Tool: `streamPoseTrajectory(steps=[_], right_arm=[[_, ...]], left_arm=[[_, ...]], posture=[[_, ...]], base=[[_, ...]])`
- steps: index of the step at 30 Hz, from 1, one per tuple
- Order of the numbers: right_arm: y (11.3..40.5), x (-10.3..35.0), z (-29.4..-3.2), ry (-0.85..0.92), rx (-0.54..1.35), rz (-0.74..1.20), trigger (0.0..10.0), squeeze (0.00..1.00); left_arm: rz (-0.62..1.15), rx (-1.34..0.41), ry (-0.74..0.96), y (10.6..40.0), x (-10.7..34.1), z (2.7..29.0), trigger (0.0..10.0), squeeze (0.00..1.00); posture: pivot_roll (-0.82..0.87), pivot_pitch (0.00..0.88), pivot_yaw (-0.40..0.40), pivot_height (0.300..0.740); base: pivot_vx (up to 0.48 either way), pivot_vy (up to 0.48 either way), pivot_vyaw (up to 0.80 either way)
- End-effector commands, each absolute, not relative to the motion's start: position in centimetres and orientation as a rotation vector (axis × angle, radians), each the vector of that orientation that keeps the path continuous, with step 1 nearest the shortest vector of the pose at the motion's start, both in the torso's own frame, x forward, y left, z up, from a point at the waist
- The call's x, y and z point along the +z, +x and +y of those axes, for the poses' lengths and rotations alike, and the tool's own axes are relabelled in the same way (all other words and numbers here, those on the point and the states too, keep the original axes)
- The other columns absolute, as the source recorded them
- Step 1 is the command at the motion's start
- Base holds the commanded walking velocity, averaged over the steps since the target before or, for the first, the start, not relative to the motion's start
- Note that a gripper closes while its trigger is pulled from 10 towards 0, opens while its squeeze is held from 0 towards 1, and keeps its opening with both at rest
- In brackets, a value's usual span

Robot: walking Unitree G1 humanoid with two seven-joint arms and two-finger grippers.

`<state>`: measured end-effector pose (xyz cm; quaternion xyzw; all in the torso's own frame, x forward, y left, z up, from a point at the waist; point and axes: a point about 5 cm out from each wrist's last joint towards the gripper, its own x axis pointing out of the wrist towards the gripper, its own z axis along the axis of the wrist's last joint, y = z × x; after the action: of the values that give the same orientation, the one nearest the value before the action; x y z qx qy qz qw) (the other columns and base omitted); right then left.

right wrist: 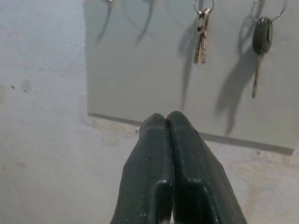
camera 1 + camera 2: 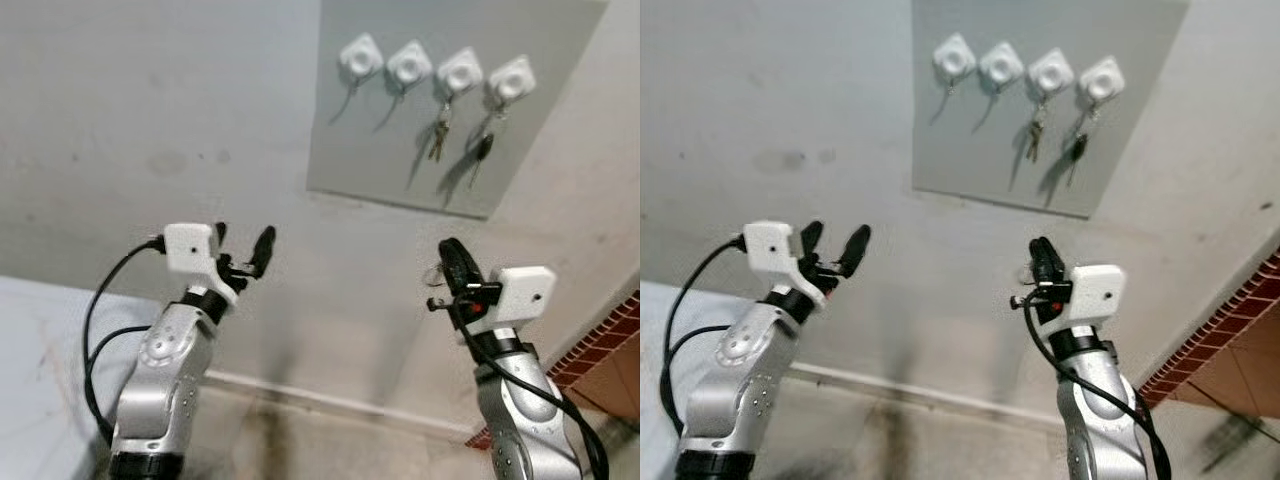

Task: Hang keys on a hook

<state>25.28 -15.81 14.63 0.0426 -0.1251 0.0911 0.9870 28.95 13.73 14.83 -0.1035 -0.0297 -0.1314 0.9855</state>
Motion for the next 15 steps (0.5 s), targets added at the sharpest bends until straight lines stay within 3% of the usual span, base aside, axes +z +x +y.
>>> streamPoseTrajectory(steps=[1,10,15], right_arm=[[25.26,14.91,-16.50,0.081,0.162,-0.257,10.0,0.00],[25.27,14.92,-16.33,0.084,0.167,-0.259,10.0,0.00],[25.25,14.90,-16.32,0.084,0.169,-0.258,10.0,0.00]], left_arm=[[-0.062,-0.285,-0.202,29.02,15.11,13.04,10.0,0.00],[-0.049,-0.290,-0.179,29.01,14.97,13.06,10.0,0.00],[-0.041,-0.293,-0.185,29.01,14.85,13.02,10.0,0.00]], posture=[[0.00,0.000,-0.031,0.740],[0.00,0.000,-0.030,0.740],[0.00,0.000,-0.030,0.740]], base=[[0.000,0.000,0.00],[0.000,0.000,0.00],[0.000,-0.466,0.00]])
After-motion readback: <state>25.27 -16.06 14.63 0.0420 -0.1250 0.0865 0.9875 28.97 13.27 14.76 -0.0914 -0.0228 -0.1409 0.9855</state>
